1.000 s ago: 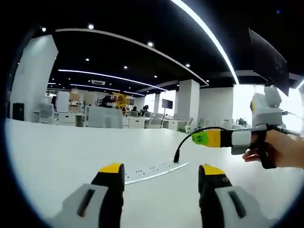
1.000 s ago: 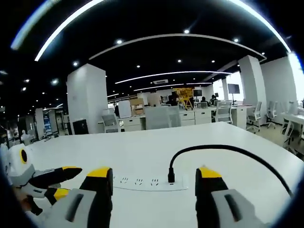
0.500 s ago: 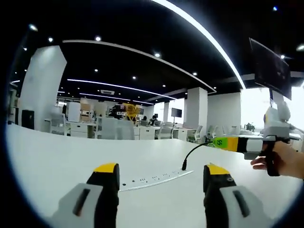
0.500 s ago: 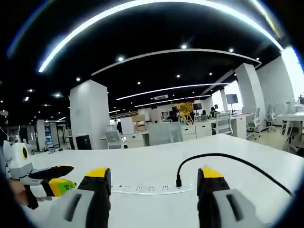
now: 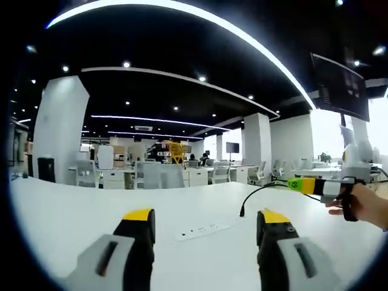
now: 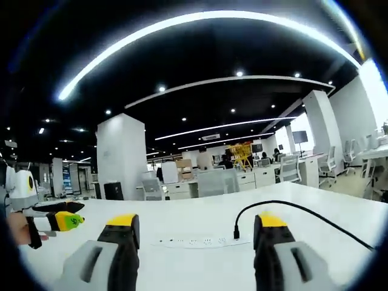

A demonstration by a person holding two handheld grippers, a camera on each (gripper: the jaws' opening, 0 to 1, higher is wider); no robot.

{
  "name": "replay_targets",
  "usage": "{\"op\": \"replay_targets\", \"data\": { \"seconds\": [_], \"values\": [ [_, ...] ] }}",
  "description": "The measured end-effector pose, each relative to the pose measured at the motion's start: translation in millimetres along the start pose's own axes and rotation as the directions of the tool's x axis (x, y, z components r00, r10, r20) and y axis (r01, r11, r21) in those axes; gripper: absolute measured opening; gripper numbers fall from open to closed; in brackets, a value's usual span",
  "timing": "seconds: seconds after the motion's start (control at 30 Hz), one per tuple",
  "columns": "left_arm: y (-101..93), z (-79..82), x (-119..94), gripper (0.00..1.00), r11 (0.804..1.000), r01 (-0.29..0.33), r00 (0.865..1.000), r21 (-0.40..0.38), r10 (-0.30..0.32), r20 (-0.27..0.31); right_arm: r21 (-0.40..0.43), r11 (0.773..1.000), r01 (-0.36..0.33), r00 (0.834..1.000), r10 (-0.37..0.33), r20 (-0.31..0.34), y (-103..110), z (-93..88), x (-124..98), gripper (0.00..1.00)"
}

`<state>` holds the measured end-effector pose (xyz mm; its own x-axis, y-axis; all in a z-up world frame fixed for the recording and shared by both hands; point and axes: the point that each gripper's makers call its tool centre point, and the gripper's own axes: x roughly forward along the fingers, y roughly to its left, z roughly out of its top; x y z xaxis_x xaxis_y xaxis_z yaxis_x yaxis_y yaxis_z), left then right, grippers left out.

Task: Find the data cable on the table. Grasp the USB connector end of the cable and insert it into the USB port on the table

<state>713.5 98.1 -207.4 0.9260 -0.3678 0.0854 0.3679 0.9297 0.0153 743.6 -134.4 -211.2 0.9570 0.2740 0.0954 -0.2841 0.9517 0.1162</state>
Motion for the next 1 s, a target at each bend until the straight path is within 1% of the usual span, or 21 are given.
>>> {"op": "replay_targets", "data": {
  "seconds": [0.03,0.1,0.23,0.3,0.4,0.5,0.53,0.6,0.73,0.83,0.93,1.0],
  "values": [
    [0.6,0.7,-2,0.68,1.0,-0.002,1.0,0.003,0.002,0.001,-0.002,1.0,-0.001,1.0,0.001,0.004,1,0.9,-1,0.77],
    [6.0,5.6,-17,0.68,0.999,-0.023,1.0,0.04,0.022,0.011,-0.016,1.0,-0.006,1.0,0.006,0.021,6,5.8,-12,0.77],
    [13.6,9.6,-42,0.69,0.995,-0.055,0.998,0.078,0.053,0.027,-0.021,1.0,-0.004,1.0,0.005,0.031,13,7.3,-28,0.77],
    [21.1,6.7,-52,0.69,0.991,-0.085,0.996,0.105,0.084,0.014,-0.02,1.0,-0.009,0.999,0.009,0.032,17,5.3,-35,0.77],
    [31.5,2.7,-66,0.69,0.986,-0.121,0.993,0.115,0.121,0.008,-0.055,0.998,0.004,1.0,-0.003,0.029,19,1.5,-45,0.77],
    [43.6,1.9,-78,0.68,0.98,-0.164,0.986,0.112,0.162,0.023,-0.08,0.997,0.022,0.999,-0.018,0.051,18,2.4,-54,0.76],
    [49.6,2.5,-83,0.68,0.978,-0.184,0.983,0.095,0.182,0.036,-0.086,0.996,0.03,0.998,-0.025,0.06,16,2.8,-56,0.76],
    [57.9,2.5,-89,0.67,0.974,-0.211,0.977,0.082,0.208,0.04,-0.104,0.993,0.052,0.996,-0.044,0.078,12,3.8,-60,0.76],
    [71.4,5.7,-101,0.67,0.962,-0.255,0.966,0.095,0.251,0.059,-0.122,0.988,0.09,0.99,-0.076,0.117,3,6.0,-68,0.76],
    [81.3,8.5,-110,0.67,0.948,-0.294,0.955,0.125,0.287,0.07,-0.118,0.988,0.102,0.988,-0.087,0.124,-3,5.3,-71,0.78],
    [87.3,7.4,-117,0.68,0.939,-0.314,0.949,0.137,0.307,0.072,-0.137,0.984,0.117,0.988,-0.101,0.12,-6,3.4,-75,0.77],
    [90.5,4.8,-121,0.68,0.937,-0.323,0.946,0.135,0.316,0.072,-0.15,0.981,0.126,0.986,-0.107,0.128,-8,2.1,-77,0.77]
  ]
}}
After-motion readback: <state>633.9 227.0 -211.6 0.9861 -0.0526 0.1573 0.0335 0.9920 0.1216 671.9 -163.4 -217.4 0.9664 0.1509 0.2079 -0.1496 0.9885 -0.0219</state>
